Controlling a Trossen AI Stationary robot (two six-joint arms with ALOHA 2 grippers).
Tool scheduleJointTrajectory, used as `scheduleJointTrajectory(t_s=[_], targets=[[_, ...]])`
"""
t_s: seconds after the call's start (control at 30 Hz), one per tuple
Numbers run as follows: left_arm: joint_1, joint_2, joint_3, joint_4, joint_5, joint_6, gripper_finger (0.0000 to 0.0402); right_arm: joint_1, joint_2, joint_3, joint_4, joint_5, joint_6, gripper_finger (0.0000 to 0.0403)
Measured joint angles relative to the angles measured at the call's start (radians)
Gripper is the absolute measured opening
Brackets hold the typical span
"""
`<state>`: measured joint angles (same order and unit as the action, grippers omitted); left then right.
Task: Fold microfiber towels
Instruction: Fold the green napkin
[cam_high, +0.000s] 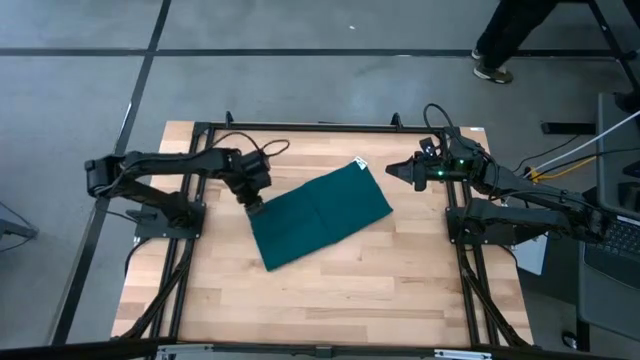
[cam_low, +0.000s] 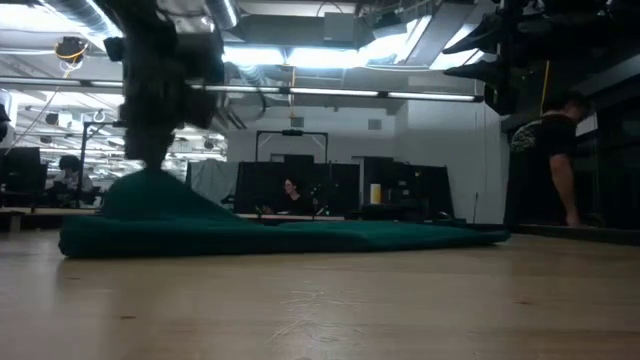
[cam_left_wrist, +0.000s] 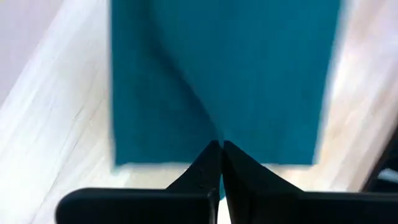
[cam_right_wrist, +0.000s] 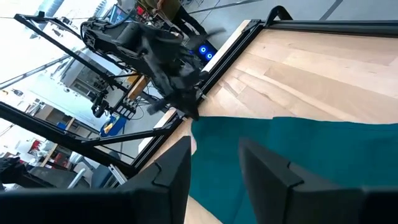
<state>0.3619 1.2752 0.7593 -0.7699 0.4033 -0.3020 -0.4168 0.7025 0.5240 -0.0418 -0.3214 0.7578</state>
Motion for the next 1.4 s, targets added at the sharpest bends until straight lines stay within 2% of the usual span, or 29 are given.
scheduleJointTrajectory(t_s=[0.07,0.17,0.37,0.43,0.53,0.67,0.8,0.87,0.93,1.03,1.17,1.33,1.4], targets=[[-0.010,-0.003,0.006,0.115,-0.011,-0.017,0.0017,0.000,0.000,0.000,0.000,0.000,0.000,0.0139],[-0.021,-0.002,0.005,0.183,-0.086,-0.010,0.0045,0.007,0.000,0.000,-0.003,0.002,-0.001,0.0138],[0.011,-0.002,0.004,0.127,-0.315,-0.018,0.0082,0.037,0.008,0.000,-0.009,0.087,-0.071,0.0131],[0.019,-0.007,0.003,0.168,-0.298,-0.011,0.0084,0.046,0.012,0.000,0.023,0.134,-0.106,0.0131],[0.005,-0.012,0.005,0.292,-0.184,0.021,0.0081,0.052,0.033,0.001,0.047,0.186,-0.112,0.0134],[-0.027,-0.020,0.004,0.400,-0.201,-0.007,0.0065,0.052,0.061,-0.022,-0.018,0.202,-0.046,0.0140],[-0.047,-0.063,0.005,0.535,-0.221,-0.026,0.0043,0.051,0.099,-0.050,-0.261,0.252,-0.009,0.0141],[-0.072,-0.062,0.006,0.521,-0.234,-0.027,0.0028,0.052,0.134,-0.056,-0.259,0.231,-0.007,0.0141],[-0.105,-0.032,0.006,0.477,-0.188,-0.039,0.0014,0.052,0.170,-0.051,-0.210,0.216,-0.013,0.0138],[-0.178,0.044,-0.002,0.451,-0.147,-0.084,0.0003,0.050,0.246,-0.043,-0.131,0.232,-0.033,0.0131],[-0.241,0.131,-0.002,0.516,-0.174,-0.147,0.0005,0.036,0.395,-0.011,-0.044,0.212,-0.042,0.0122],[-0.273,0.206,-0.003,0.574,-0.203,-0.217,0.0003,0.008,0.594,0.107,-0.037,0.178,-0.092,0.0123],[-0.285,0.209,-0.003,0.572,-0.208,-0.229,0.0003,-0.006,0.660,0.186,-0.100,0.178,-0.126,0.0129]])
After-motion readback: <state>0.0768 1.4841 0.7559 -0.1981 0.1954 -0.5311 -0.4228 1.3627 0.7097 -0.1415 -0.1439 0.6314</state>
